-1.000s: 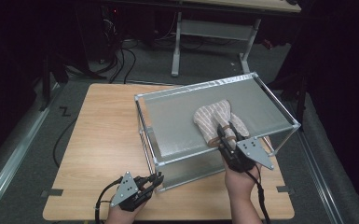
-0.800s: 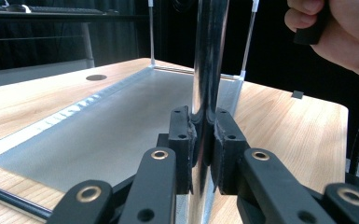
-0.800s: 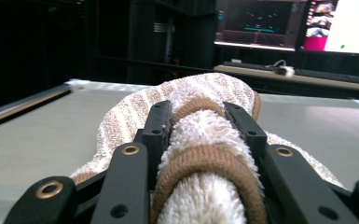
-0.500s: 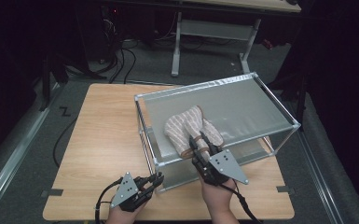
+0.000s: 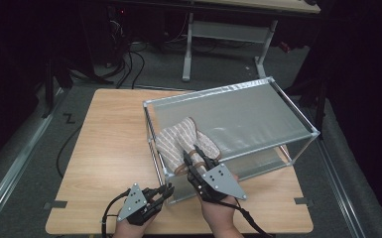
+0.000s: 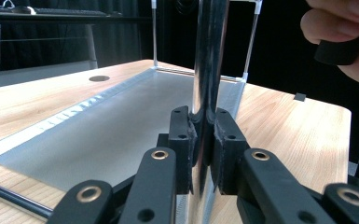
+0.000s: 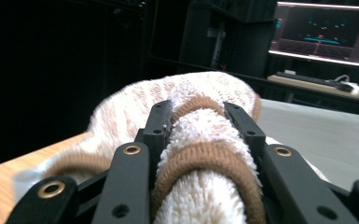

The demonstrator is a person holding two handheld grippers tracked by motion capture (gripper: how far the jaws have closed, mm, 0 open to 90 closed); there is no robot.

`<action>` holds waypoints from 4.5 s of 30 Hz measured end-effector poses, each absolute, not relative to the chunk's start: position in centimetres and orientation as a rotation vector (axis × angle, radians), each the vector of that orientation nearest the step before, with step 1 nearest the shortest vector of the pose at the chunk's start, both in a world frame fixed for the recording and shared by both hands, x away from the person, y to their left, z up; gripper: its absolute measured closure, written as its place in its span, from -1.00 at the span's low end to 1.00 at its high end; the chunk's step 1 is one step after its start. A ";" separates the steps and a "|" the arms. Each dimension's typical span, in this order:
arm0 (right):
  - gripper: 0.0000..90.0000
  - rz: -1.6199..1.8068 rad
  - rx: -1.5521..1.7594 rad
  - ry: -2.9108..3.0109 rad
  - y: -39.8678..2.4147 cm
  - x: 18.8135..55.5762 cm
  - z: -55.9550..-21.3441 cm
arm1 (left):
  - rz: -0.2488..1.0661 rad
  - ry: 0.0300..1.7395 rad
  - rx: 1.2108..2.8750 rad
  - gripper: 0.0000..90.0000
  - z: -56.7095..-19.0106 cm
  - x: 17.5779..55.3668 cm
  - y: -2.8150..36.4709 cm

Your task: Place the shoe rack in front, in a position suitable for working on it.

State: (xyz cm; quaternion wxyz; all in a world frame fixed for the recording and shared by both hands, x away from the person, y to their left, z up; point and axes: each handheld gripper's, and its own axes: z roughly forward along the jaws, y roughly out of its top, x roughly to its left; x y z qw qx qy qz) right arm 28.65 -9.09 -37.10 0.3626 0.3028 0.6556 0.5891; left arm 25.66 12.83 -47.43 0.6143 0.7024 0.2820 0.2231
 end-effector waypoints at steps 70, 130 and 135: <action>0.48 1.228 1.113 1.364 -27.7 37.3 -37.7 | 0.620 0.786 1.570 0.78 -47.6 22.0 18.2; 0.48 1.475 0.882 1.597 -13.0 30.6 -37.9 | 0.493 0.654 1.611 0.77 -47.7 23.7 15.0; 0.47 1.505 0.846 1.626 -11.6 29.8 -37.9 | 0.495 0.649 1.616 0.77 -47.7 23.8 14.9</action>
